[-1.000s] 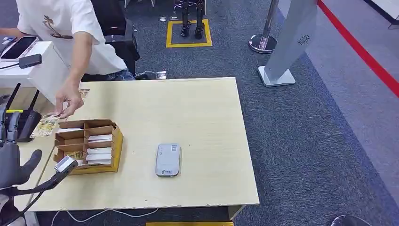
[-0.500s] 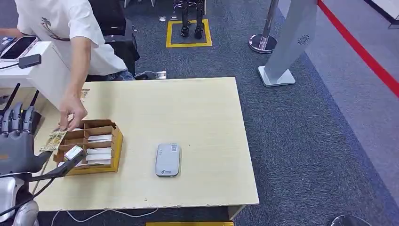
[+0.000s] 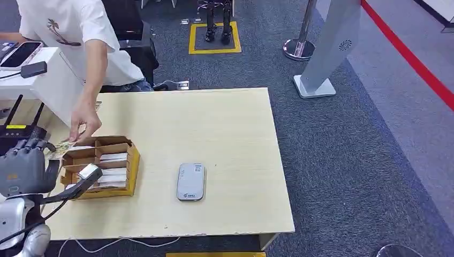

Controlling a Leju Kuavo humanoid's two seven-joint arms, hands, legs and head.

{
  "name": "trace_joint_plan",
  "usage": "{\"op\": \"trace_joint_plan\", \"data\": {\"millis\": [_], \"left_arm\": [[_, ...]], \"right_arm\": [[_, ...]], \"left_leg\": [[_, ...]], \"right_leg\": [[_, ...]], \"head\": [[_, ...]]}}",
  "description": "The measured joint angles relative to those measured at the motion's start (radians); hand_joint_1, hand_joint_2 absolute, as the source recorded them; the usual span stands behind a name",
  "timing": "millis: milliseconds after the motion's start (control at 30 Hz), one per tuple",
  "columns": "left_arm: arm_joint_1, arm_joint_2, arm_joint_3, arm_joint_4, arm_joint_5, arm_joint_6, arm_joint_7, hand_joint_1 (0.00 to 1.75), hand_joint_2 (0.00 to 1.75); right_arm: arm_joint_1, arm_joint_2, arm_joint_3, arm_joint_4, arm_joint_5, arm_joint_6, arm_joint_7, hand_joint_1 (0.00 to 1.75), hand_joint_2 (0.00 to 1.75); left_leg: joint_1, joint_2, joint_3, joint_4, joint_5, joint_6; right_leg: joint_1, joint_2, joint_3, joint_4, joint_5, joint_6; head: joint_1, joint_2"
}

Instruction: Pass the card to the sensor for recognition and then transmit it.

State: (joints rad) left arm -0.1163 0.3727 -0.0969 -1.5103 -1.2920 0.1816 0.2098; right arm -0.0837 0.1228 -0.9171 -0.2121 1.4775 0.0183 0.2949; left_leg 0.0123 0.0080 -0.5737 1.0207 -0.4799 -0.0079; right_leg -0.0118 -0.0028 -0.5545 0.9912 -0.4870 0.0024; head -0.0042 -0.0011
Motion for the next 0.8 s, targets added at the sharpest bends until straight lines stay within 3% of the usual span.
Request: {"op": "trace_joint_plan", "data": {"millis": [800], "left_arm": [[0.011,-0.037,-0.031,0.000,0.034,0.030,-0.036,1.75,1.75]], "right_arm": [[-0.001,0.000,0.013,0.000,0.005,0.005,-0.005,0.00,0.00]], "left_leg": [[0.000,0.000,0.000,0.000,0.000,0.000]], "right_leg": [[0.000,0.000,0.000,0.000,0.000,0.000]], "head": [[0.000,0.000]]}}
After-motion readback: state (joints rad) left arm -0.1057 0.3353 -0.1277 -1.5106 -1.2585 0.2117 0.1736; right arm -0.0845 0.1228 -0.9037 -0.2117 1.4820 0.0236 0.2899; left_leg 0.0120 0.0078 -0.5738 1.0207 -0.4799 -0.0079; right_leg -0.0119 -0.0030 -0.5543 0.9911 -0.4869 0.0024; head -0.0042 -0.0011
